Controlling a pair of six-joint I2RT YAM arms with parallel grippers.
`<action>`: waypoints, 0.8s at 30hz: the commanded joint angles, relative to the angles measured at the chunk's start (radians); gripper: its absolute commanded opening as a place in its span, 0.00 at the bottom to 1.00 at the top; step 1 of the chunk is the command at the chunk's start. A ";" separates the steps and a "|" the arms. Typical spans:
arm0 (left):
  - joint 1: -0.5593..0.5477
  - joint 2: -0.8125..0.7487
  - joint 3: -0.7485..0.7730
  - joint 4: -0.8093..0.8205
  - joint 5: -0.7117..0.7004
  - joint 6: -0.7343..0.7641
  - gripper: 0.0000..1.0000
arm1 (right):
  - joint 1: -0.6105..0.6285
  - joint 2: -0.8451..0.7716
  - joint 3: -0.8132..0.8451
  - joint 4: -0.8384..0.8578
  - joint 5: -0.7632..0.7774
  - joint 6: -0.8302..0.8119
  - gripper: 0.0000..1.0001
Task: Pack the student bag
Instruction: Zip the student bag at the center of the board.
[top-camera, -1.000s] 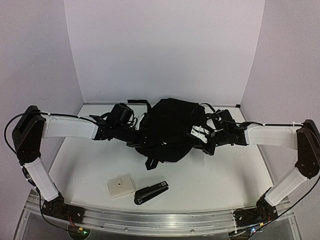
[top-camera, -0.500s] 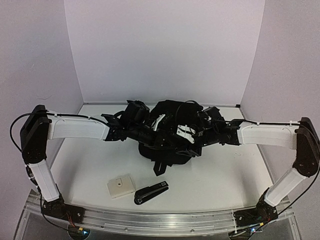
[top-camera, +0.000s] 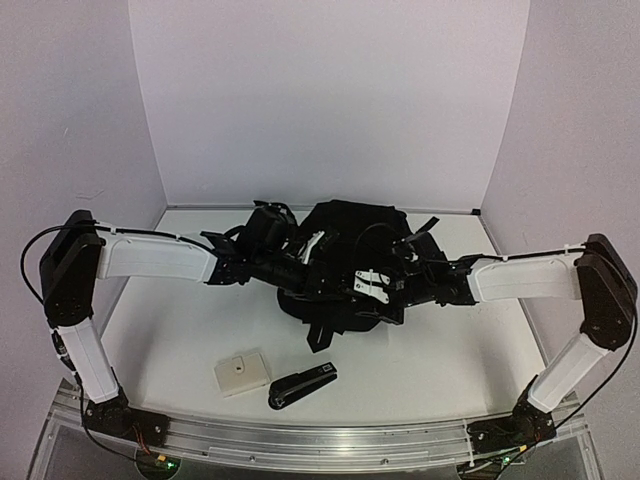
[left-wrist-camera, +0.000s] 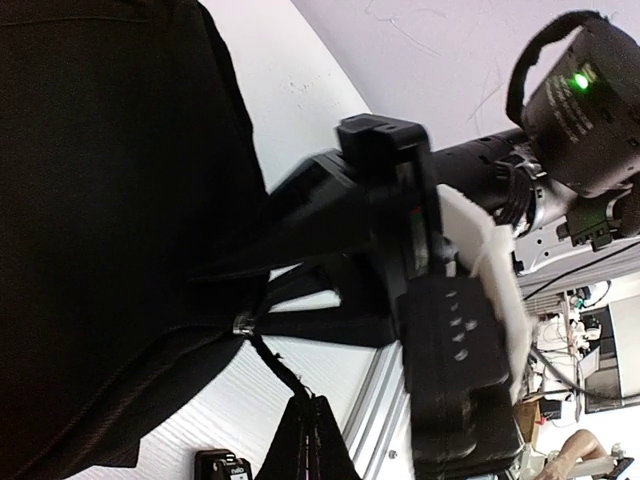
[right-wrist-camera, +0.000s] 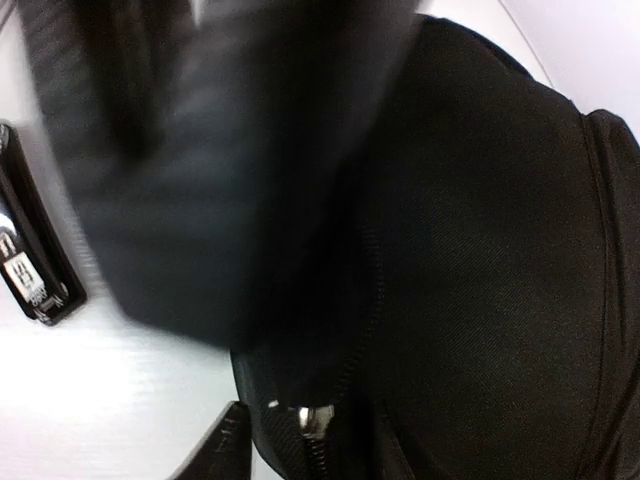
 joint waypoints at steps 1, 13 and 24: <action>0.022 -0.060 -0.020 0.065 -0.019 -0.025 0.00 | 0.000 -0.073 -0.041 0.012 0.059 -0.036 0.19; 0.155 -0.120 -0.223 -0.065 -0.245 -0.072 0.00 | -0.002 -0.140 -0.118 0.012 0.117 -0.058 0.02; 0.178 -0.132 -0.241 -0.039 -0.214 -0.056 0.00 | -0.025 -0.172 -0.138 -0.021 0.144 -0.063 0.00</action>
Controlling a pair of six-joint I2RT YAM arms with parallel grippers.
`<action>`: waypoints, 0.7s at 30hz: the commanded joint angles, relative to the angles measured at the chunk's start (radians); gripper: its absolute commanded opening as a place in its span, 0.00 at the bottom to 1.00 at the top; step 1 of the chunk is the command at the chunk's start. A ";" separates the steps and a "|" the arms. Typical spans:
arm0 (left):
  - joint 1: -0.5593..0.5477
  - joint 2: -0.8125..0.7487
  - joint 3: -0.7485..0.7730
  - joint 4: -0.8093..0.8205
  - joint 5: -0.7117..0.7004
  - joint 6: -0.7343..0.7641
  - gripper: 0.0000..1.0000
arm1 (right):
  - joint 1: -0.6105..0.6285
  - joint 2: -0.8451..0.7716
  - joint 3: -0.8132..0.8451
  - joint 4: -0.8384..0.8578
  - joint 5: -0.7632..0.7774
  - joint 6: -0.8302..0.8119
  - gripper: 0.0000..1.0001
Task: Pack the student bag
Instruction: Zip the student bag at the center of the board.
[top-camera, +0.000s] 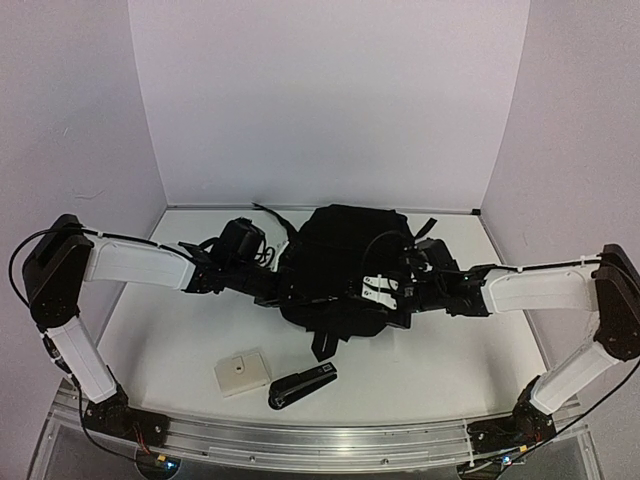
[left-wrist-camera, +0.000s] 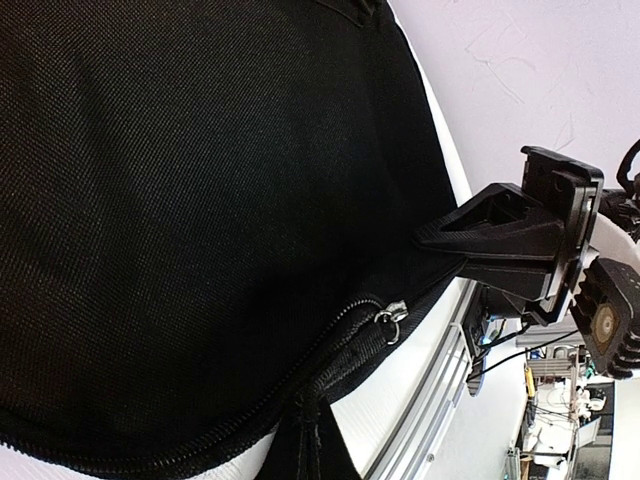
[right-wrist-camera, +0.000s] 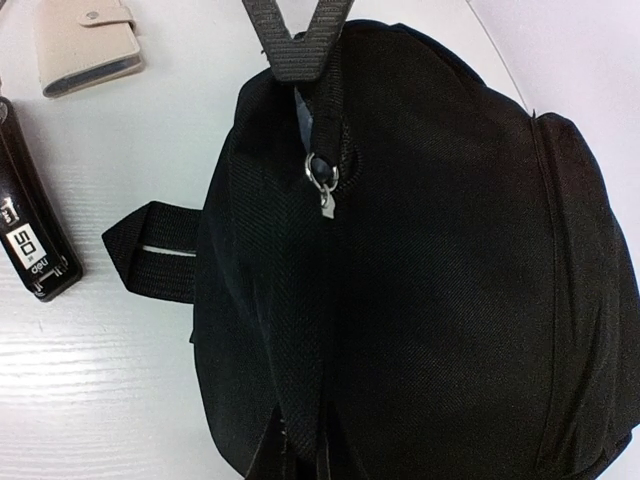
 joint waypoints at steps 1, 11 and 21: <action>0.076 -0.060 -0.038 -0.079 -0.129 0.006 0.00 | -0.051 -0.073 -0.032 -0.103 0.084 -0.024 0.00; 0.164 -0.181 -0.037 -0.162 -0.104 0.081 0.00 | -0.213 -0.118 -0.070 -0.147 0.085 -0.060 0.00; -0.028 0.040 0.200 -0.062 0.101 0.123 0.00 | -0.269 -0.070 0.034 -0.262 0.062 -0.066 0.30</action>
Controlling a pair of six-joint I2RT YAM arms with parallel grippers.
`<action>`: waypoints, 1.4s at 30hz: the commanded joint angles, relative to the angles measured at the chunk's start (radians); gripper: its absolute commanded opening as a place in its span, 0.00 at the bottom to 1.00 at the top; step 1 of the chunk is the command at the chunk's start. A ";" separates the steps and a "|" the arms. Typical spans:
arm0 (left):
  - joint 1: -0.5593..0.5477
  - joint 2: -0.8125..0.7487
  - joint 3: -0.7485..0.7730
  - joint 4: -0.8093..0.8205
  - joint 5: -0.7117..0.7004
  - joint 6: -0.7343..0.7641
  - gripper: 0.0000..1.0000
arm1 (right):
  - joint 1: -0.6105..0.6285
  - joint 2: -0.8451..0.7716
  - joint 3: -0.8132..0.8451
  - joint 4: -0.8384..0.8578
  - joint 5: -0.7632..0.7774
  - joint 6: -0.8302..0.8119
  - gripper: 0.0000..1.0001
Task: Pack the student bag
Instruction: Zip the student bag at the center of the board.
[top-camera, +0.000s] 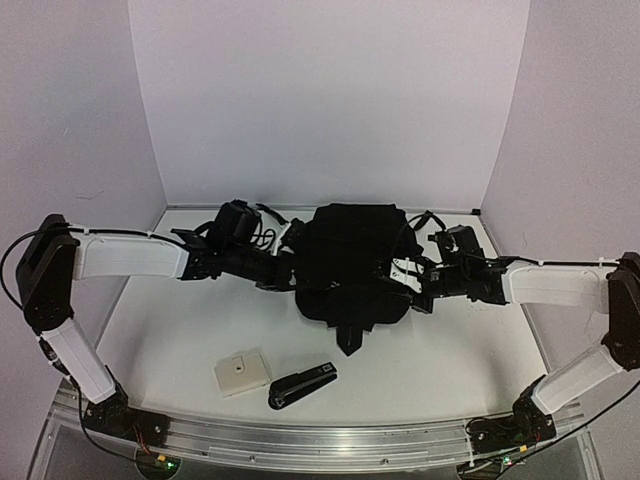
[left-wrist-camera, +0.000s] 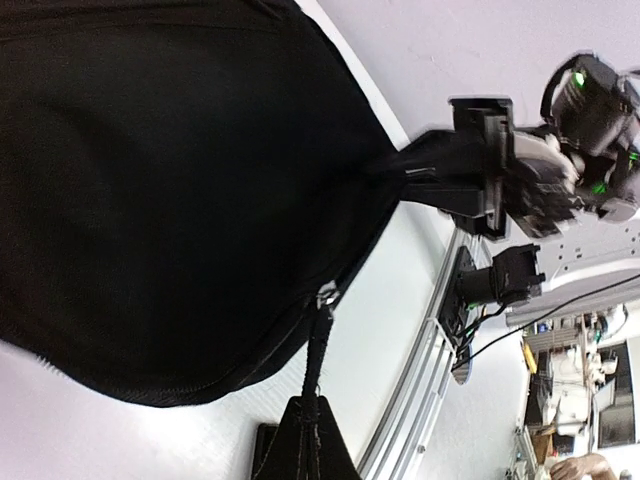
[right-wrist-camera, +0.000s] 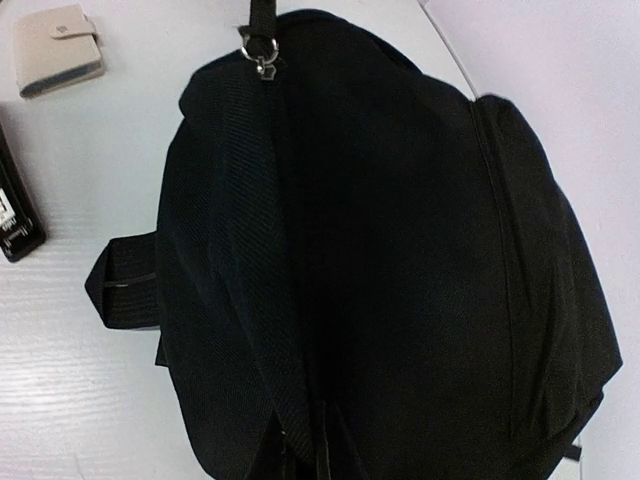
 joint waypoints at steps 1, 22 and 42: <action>-0.049 0.095 0.139 -0.014 0.050 0.021 0.00 | -0.070 0.004 0.088 -0.261 0.130 0.031 0.44; -0.126 0.118 0.240 -0.043 0.130 0.070 0.00 | 0.130 0.141 0.242 -0.261 -0.054 0.241 0.28; 0.095 -0.165 -0.104 -0.103 -0.314 -0.018 0.00 | -0.025 -0.008 0.030 -0.237 0.089 0.122 0.00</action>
